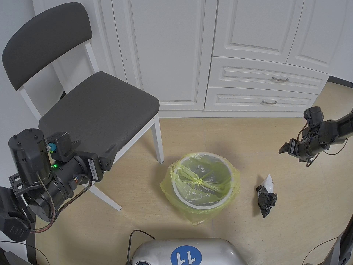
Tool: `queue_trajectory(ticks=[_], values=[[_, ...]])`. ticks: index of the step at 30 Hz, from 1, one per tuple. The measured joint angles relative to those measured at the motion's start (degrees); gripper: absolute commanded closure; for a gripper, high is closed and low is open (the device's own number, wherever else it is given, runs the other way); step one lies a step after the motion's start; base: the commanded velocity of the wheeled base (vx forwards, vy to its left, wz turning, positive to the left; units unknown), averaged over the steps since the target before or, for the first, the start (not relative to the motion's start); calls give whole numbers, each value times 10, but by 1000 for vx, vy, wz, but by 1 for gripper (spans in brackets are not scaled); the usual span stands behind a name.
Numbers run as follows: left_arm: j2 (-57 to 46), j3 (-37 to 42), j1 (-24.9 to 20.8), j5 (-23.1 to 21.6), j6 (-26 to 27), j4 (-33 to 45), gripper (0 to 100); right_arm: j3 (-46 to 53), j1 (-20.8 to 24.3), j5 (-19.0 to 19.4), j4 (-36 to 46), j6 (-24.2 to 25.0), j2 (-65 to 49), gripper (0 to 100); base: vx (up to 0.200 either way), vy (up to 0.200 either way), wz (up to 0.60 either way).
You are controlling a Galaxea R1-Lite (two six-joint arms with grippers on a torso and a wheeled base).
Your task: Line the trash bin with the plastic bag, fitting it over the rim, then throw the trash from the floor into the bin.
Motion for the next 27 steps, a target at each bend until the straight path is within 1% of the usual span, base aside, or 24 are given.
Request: queue_trajectory(ticks=[6,12,22,27], values=[[-11,1,-3,5,5,1,0,-41,-23,9,-32,-9,100,0,0,0,0],[-15,0,-3,6,7,1,0,-146,-29,27,-32,-12,181,0,0,0,0],[-17,0,0,6,14,0,0,-387,-30,35,47,-14,346,0,0,0,0],[-13,4,0,5,17,0,0,-442,-42,33,71,-21,420,0,0,0,0]])
